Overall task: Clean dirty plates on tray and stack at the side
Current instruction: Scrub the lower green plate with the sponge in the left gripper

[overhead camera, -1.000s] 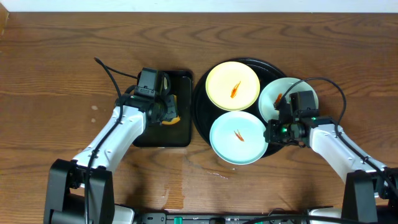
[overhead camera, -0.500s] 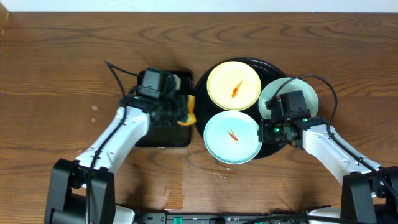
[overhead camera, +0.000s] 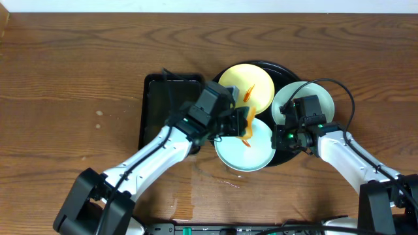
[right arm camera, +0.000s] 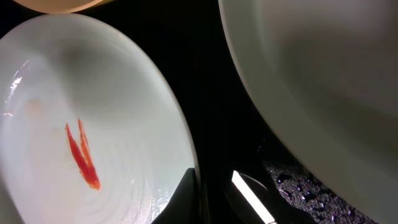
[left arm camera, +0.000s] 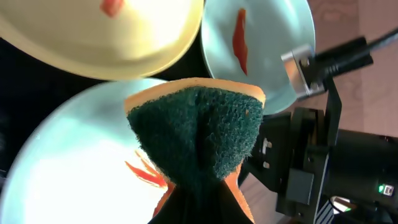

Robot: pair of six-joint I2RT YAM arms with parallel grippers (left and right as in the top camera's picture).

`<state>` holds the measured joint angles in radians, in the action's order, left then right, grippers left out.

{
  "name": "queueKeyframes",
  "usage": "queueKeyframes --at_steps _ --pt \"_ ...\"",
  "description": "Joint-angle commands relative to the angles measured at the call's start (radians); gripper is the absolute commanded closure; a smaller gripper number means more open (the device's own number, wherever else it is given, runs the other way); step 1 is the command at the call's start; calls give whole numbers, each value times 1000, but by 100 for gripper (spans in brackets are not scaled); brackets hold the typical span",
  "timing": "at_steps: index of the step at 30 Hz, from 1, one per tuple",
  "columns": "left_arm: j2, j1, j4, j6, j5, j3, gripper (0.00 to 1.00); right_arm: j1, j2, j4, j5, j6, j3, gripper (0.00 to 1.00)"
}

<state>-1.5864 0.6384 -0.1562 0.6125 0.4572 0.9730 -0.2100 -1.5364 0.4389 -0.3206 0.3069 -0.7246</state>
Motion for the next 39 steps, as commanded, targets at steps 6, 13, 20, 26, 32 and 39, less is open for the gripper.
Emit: queueKeyframes --at_steps 6,13,20,26,32,39 --pt "-96 86 -17 -135 -217 45 93 -14 -4 1 2 15 1 99" --pt "-184 154 39 -129 -235 47 93 -14 -4 6 2 15 1 99" --pt "-237 183 64 -122 -238 47 93 -14 -4 7 2 15 1 99" --pt "-243 166 60 -123 -378 47 92 -14 -4 10 2 15 1 99" --pt "-243 113 39 -122 -425 47 92 -14 -4 23 2 14 1 99" --pt "-187 61 26 -129 -424 47 93 -14 -4 26 2 14 1 99"
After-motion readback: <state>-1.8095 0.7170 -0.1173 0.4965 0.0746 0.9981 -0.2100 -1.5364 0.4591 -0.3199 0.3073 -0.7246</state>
